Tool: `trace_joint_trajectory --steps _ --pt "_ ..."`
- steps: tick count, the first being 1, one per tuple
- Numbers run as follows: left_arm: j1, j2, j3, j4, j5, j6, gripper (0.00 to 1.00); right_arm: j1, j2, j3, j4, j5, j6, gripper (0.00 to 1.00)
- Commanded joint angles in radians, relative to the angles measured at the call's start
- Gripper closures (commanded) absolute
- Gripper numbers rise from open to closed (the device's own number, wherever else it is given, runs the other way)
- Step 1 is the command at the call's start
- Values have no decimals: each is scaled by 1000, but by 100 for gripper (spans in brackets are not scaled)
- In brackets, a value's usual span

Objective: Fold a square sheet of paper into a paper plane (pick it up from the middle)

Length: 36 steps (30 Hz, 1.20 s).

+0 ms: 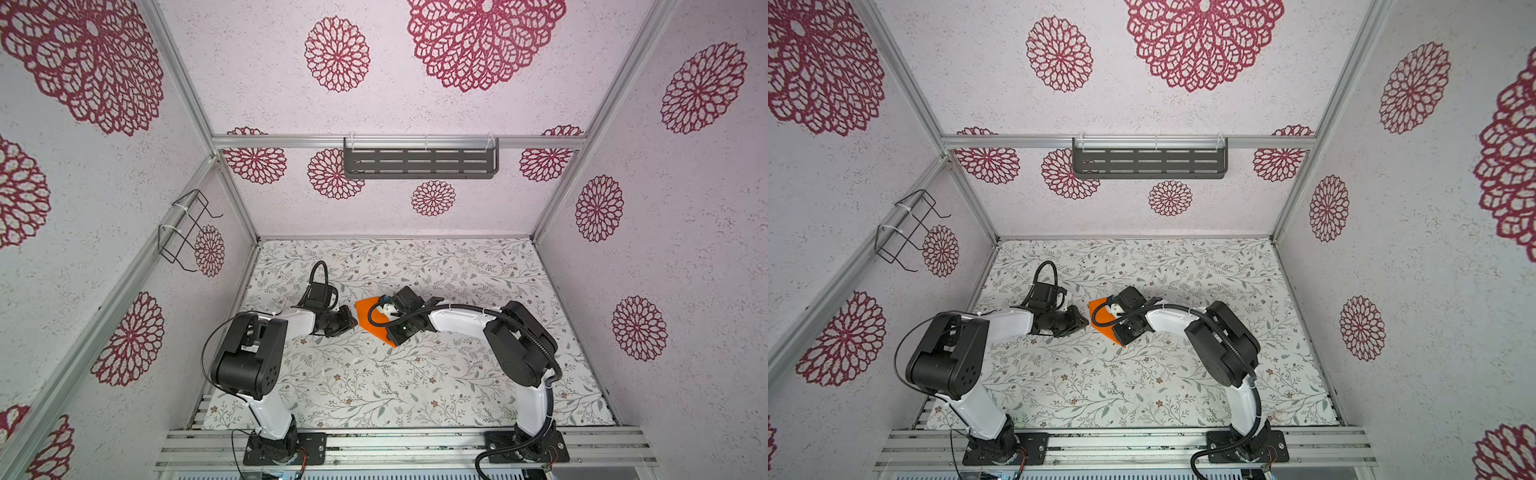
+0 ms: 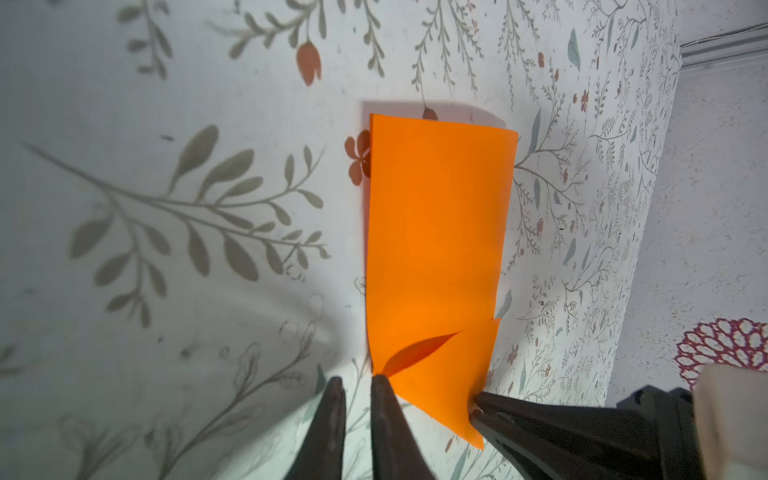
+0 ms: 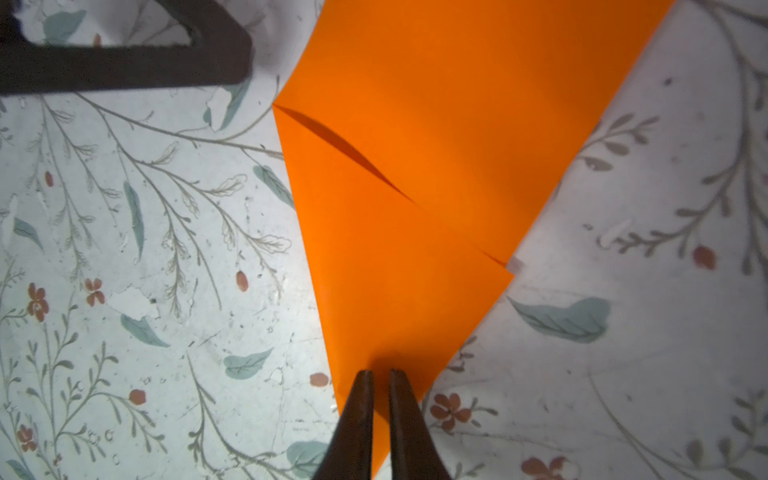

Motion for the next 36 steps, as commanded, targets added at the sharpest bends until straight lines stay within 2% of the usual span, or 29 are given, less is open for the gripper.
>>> trace_joint_trajectory --steps 1,6,10,15,23,36 --pt "-23 -72 -7 22 24 -22 85 -5 25 -7 -48 16 11 86" --pt "-63 -14 -12 128 126 -117 89 -4 12 -17 -15 -23 -20 85" --pt "-81 48 9 129 137 -122 92 -5 -15 -26 17 -25 -40 85" --pt "-86 77 36 55 101 -87 94 -4 -33 -7 24 -30 -71 85" --pt "-88 117 48 -28 47 -60 97 2 -76 10 57 -76 -185 83" --pt "-88 162 93 -127 -6 -61 98 21 24 64 41 -76 -193 83"
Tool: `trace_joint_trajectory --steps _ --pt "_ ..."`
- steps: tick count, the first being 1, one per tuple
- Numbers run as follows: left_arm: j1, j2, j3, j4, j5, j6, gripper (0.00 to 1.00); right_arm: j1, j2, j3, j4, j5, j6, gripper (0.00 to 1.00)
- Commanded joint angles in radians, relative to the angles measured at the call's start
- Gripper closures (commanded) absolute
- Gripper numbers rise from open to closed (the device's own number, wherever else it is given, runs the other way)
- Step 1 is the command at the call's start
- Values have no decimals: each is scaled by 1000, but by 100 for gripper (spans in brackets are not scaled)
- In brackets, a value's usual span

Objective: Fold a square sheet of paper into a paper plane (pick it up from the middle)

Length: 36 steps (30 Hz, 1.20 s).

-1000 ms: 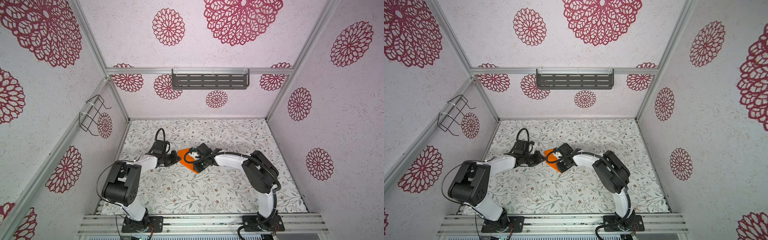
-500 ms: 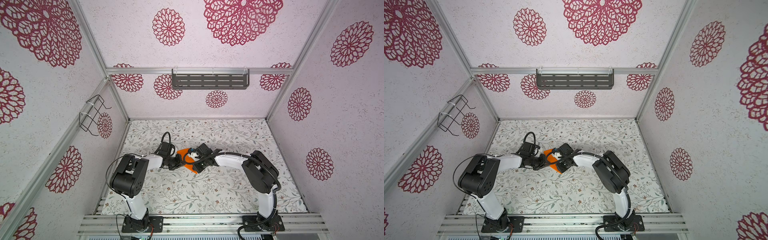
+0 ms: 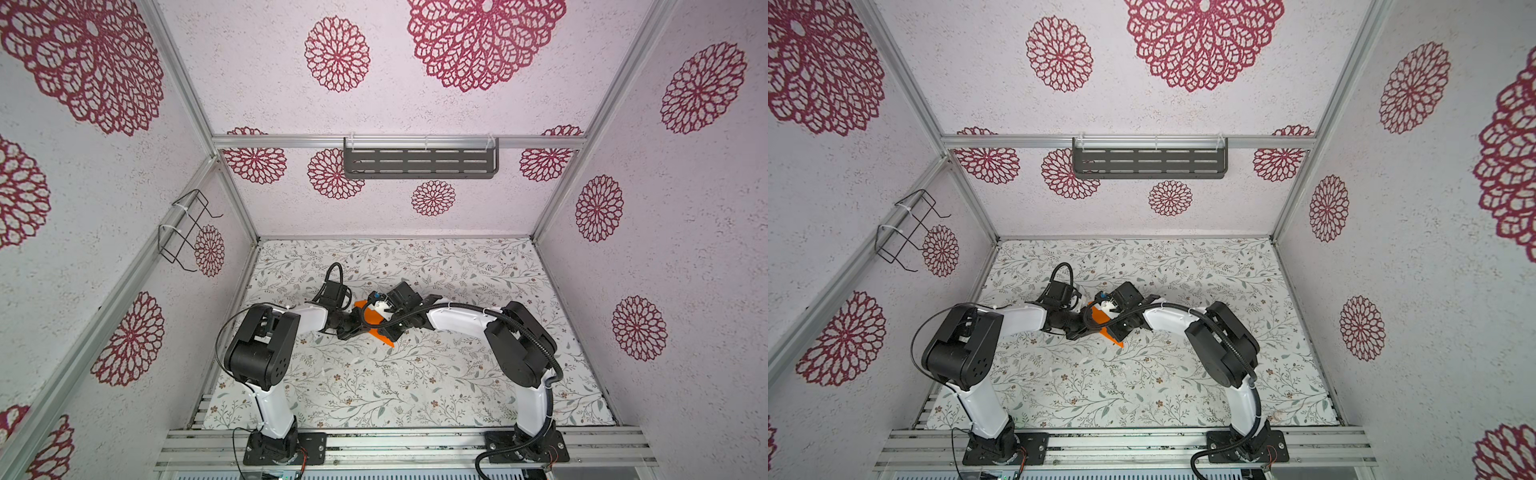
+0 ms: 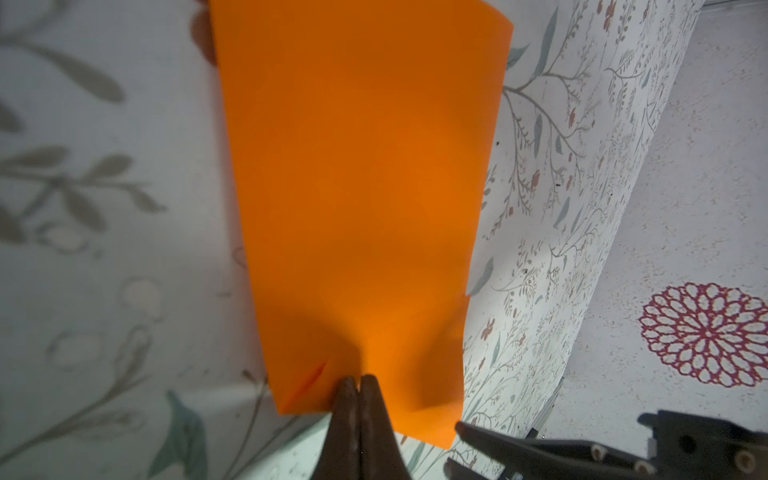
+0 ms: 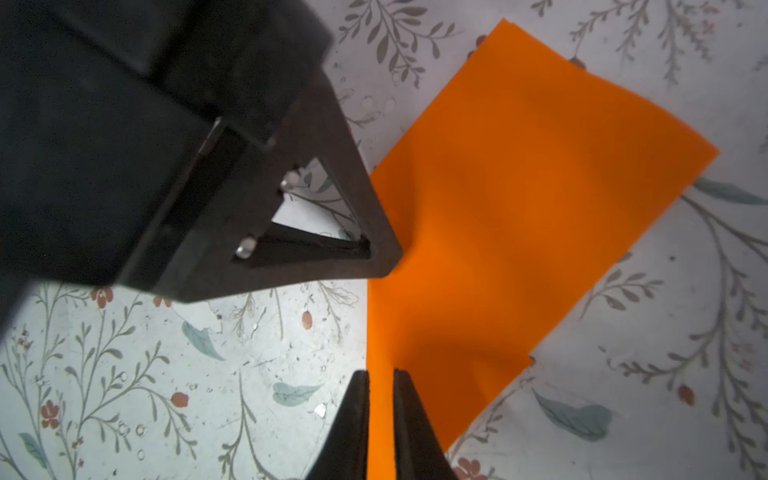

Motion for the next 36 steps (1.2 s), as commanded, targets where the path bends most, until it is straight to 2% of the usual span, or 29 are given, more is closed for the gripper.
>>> trace_joint_trajectory --steps 1,13,20,23,27,30,33,36 --pt "-2 44 0 -67 -71 7 99 5 17 15 -30 -17 -29 83" --pt "1 47 11 -109 -88 1 99 13 -32 -85 -137 -5 -41 85" --pt "1 36 29 -89 -54 -14 98 9 -124 -210 -130 -5 26 86" --pt "1 15 48 -49 -9 -44 95 7 -176 -231 -91 54 70 86" --pt "2 -47 73 42 57 -120 82 -16 -274 -273 77 94 206 75" --pt "11 -115 73 79 45 -151 65 -46 -337 -347 255 76 324 59" --pt "35 -189 27 118 15 -170 53 -86 -346 -389 390 -16 394 54" --pt "75 -244 -48 168 -9 -183 43 -105 -306 -374 453 -113 409 51"
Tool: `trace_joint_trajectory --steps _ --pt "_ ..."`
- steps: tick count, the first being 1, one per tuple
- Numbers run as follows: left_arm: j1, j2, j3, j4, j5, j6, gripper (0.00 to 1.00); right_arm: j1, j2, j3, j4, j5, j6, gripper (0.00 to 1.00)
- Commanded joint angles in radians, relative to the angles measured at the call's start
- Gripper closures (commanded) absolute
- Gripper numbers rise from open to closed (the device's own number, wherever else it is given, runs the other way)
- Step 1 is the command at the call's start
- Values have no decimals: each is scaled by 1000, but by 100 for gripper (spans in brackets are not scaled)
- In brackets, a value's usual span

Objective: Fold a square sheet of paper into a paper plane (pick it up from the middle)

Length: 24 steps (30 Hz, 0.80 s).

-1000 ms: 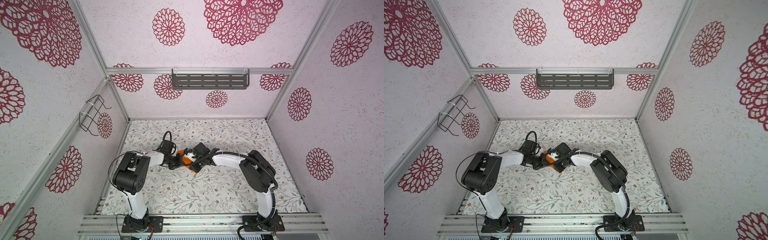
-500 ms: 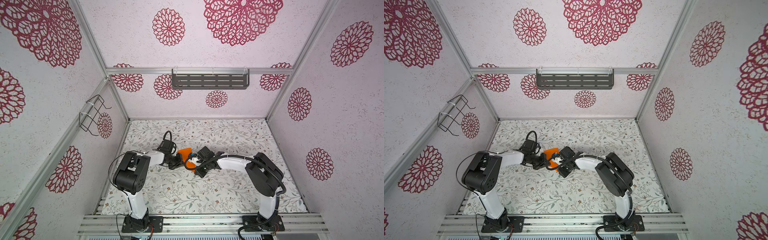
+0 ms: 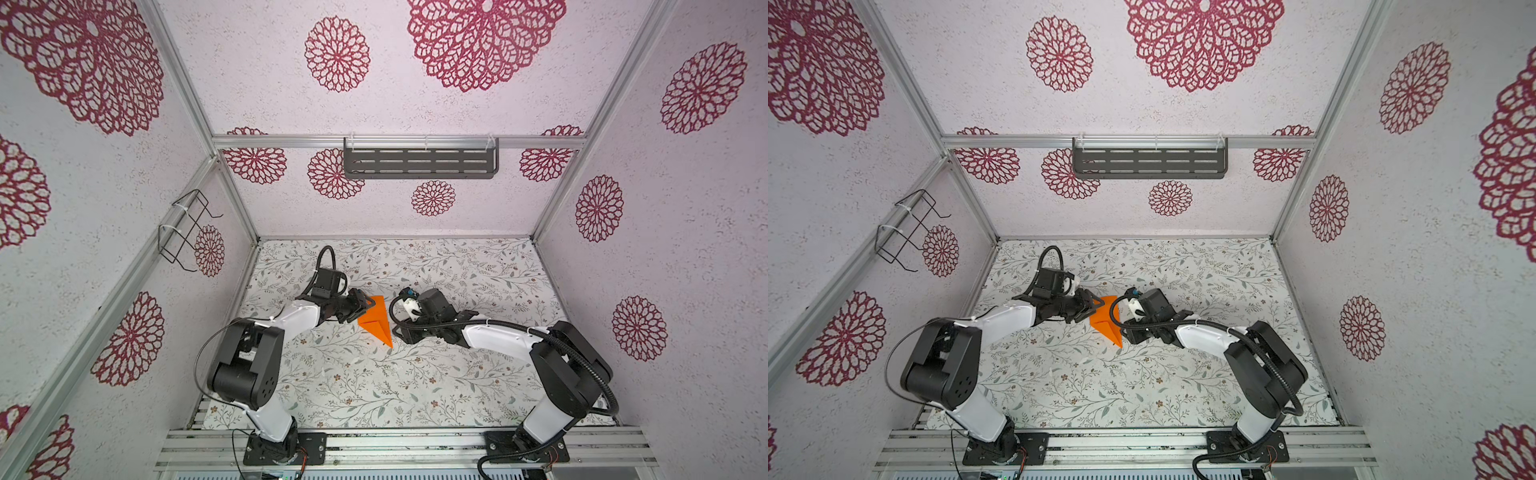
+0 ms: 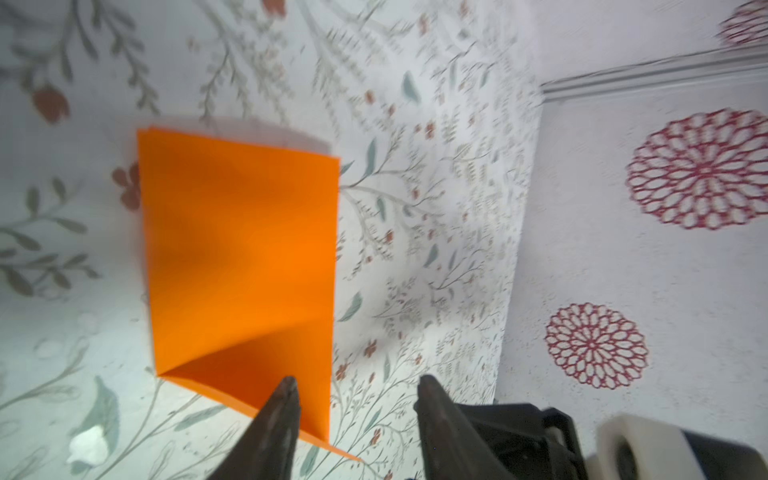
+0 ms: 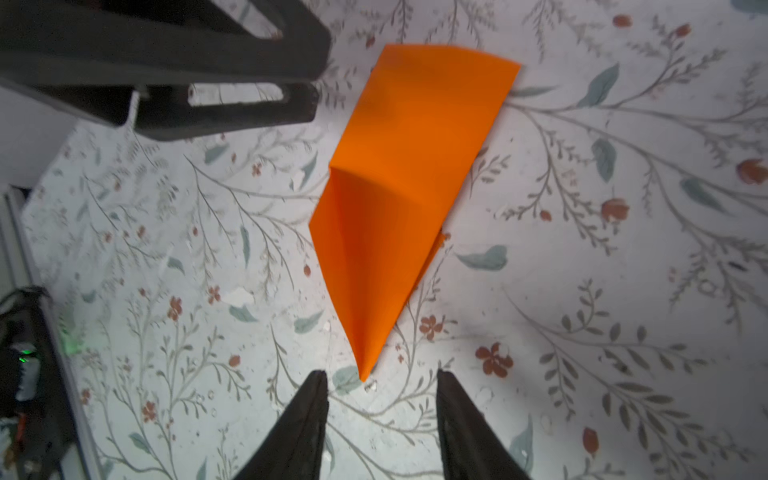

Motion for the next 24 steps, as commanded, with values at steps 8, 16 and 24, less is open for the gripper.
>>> trace_joint_trajectory --steps 8,16,24 --pt "103 -171 -223 95 -130 -14 5 -10 129 103 116 -214 -58 44" --pt "105 -174 -299 193 -64 -12 2 -15 224 166 111 -233 -82 63" --pt "86 -55 -311 323 85 -21 7 -41 226 130 170 -305 -71 92"
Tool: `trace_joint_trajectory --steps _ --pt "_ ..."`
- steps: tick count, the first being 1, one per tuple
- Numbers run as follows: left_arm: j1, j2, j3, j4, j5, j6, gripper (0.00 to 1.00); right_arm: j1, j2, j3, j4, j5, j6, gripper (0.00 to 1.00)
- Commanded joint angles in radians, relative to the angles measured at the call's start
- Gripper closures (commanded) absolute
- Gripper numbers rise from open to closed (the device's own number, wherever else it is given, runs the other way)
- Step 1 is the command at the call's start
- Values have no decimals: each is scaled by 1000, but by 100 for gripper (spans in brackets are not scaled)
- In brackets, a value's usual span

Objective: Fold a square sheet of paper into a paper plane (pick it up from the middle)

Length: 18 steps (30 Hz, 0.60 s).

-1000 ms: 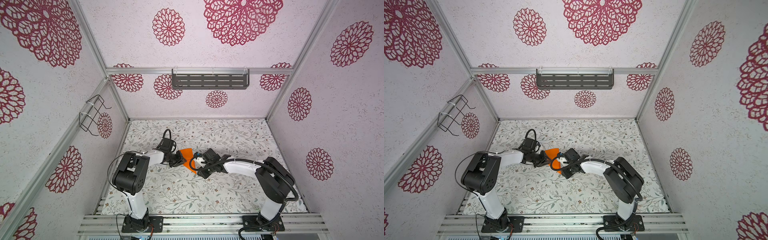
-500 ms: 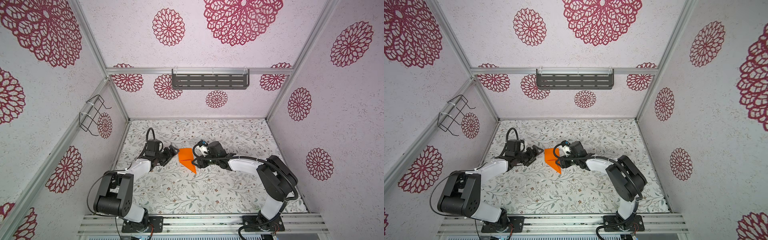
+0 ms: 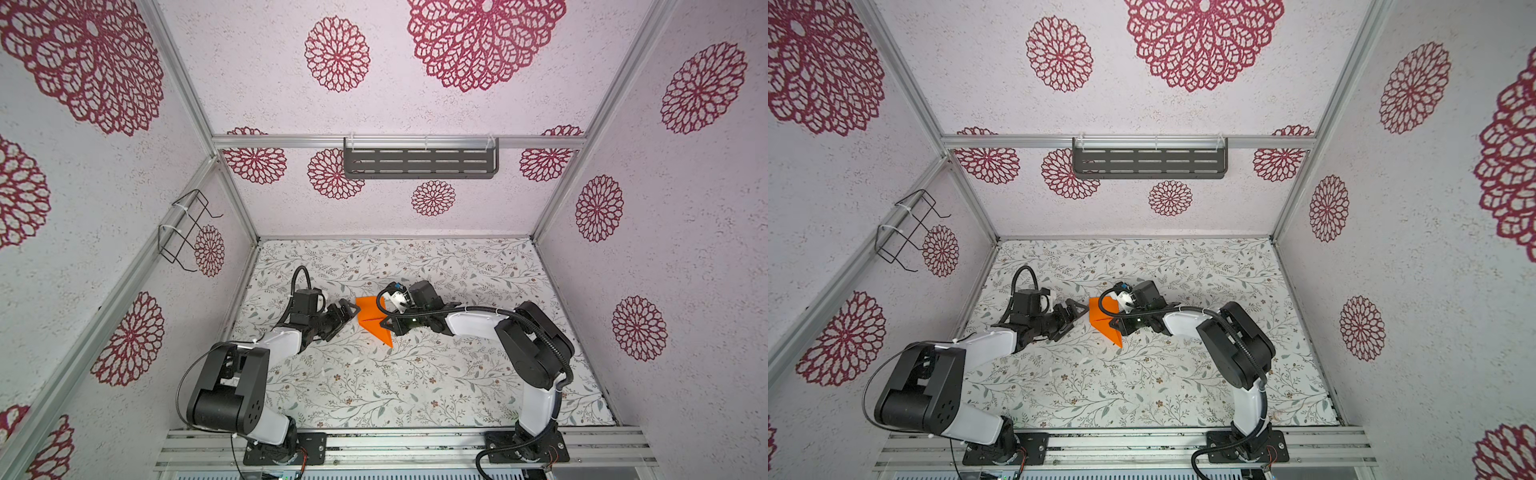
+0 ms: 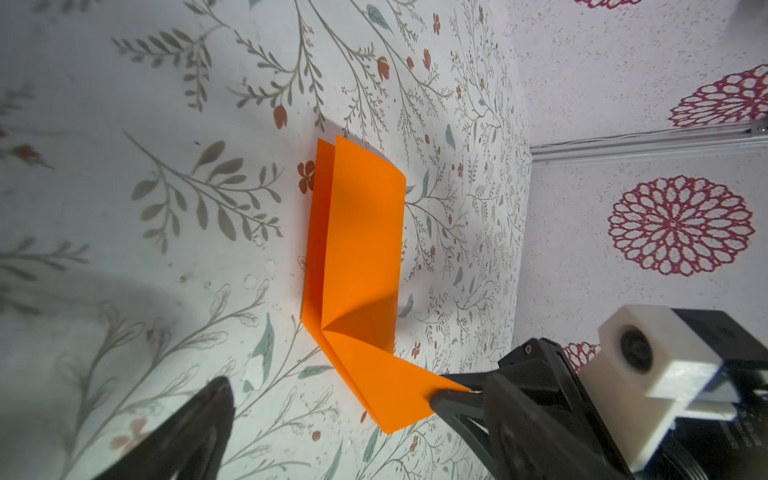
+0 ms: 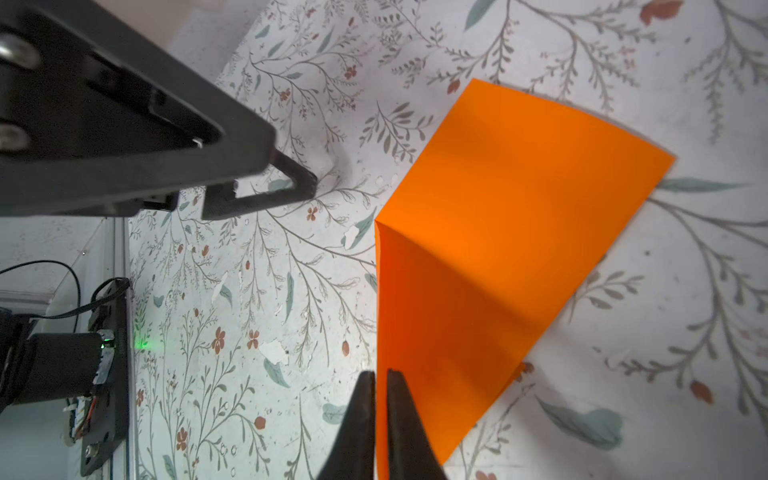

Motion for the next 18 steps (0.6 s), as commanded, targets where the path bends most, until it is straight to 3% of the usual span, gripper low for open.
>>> trace_joint_trajectory --steps 1,12,18 --pt "-18 53 -7 106 86 -3 9 -15 -9 -17 51 -61 -5 92" --pt "-59 186 19 227 141 29 24 -44 -18 -62 132 -102 51 92" --pt "-71 245 22 308 189 20 25 -57 -28 -79 157 -121 70 92"
